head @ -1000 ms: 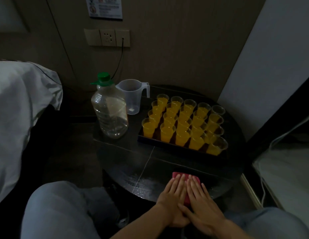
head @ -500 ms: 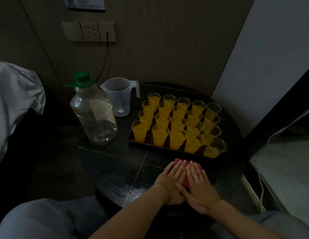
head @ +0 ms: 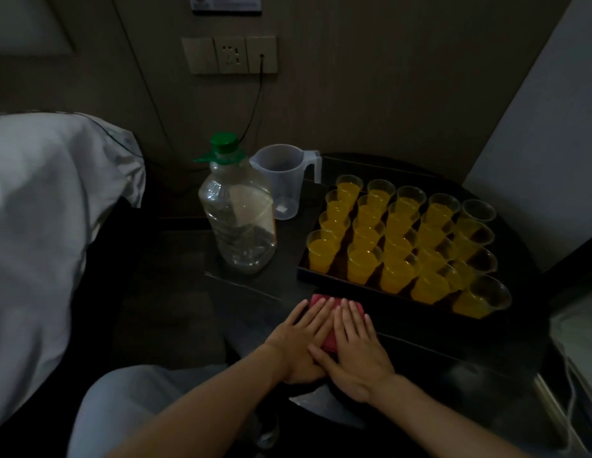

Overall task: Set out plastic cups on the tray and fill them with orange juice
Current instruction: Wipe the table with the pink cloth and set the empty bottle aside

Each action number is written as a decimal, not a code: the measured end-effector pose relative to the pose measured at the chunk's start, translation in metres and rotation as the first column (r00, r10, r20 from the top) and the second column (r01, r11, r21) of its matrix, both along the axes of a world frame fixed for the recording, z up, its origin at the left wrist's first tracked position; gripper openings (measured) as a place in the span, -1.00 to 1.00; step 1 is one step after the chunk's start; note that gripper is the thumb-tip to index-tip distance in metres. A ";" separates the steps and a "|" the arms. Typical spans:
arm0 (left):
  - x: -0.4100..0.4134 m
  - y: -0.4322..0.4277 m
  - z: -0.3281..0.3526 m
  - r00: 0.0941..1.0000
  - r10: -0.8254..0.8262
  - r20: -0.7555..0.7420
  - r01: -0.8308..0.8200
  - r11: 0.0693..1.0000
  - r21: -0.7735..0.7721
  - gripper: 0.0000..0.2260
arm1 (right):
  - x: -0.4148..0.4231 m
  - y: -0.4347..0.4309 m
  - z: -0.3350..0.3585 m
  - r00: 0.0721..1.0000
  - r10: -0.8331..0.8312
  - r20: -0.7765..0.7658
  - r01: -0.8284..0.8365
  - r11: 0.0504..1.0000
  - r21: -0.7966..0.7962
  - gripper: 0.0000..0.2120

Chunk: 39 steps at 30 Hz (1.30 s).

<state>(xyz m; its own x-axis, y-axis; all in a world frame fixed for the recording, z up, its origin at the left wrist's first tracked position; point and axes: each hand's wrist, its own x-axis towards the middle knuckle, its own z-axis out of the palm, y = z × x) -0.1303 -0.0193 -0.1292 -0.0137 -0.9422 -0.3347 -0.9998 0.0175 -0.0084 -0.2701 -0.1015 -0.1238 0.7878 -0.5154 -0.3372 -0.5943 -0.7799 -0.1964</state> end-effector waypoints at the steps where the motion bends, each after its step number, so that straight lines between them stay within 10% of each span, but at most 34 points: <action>1: 0.008 0.006 0.001 1.000 0.015 0.008 -0.015 1.000 0.010 -0.15 | 0.009 0.004 0.001 1.000 0.016 0.003 -0.016 1.000 0.013 0.15; 15: 0.087 0.059 0.009 0.987 0.151 0.057 -0.156 0.984 0.091 -0.20 | 0.096 0.041 -0.001 0.989 0.125 0.080 -0.129 0.991 0.046 0.14; 27: 0.097 0.056 0.014 0.993 0.044 0.107 -0.028 0.990 -0.141 -0.53 | 0.082 0.026 0.000 0.966 0.226 0.123 -0.221 0.974 -0.054 -0.11; 30: 0.091 0.047 0.021 0.993 0.024 0.119 -0.011 0.994 -0.110 -0.52 | 0.084 0.021 -0.002 0.959 0.274 0.071 -0.262 0.955 -0.142 -0.45; 39: 0.085 0.054 0.036 0.973 0.229 -0.014 -0.228 0.957 -0.180 -0.69 | 0.086 0.016 0.022 0.948 0.308 0.076 -0.282 0.929 -0.239 -0.55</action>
<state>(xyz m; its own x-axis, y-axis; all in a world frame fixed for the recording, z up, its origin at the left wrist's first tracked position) -0.0450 0.0348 -0.0933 0.2109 -0.9644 -0.1594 -0.9768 -0.2140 0.0025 -0.1842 -0.0853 -0.1017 0.9413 -0.3056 -0.1432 -0.3151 -0.9478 -0.0489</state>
